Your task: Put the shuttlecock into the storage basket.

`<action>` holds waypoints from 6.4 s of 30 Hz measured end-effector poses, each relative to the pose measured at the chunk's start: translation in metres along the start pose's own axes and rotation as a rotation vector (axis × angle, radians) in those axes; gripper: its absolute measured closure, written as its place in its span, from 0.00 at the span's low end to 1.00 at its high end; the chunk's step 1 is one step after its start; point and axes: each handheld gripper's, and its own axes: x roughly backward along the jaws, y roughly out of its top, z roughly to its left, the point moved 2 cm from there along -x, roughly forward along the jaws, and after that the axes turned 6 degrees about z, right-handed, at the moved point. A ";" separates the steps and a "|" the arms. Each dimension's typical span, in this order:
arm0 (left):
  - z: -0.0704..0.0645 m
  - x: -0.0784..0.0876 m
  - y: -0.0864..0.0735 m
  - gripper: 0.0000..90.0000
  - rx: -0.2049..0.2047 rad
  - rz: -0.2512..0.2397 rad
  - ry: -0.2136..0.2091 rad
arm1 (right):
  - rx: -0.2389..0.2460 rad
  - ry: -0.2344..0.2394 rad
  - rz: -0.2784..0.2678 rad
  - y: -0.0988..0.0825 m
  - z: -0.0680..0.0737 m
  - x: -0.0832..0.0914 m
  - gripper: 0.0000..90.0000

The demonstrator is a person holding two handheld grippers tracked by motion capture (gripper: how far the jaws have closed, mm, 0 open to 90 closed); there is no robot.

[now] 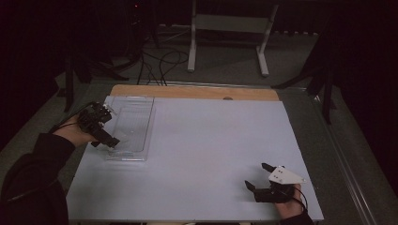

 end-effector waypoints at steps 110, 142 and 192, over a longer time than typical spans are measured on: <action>-0.169 -0.022 0.115 0.00 -0.232 -0.345 -0.296 | -0.004 0.013 0.002 -0.001 -0.001 0.000 0.11; -0.201 -0.074 0.073 0.00 -0.286 -0.318 -0.383 | -0.005 0.015 0.003 -0.001 -0.001 0.001 0.11; -0.162 -0.091 -0.040 0.00 -0.026 -0.440 -0.307 | -0.004 0.013 0.011 -0.001 0.000 0.000 0.11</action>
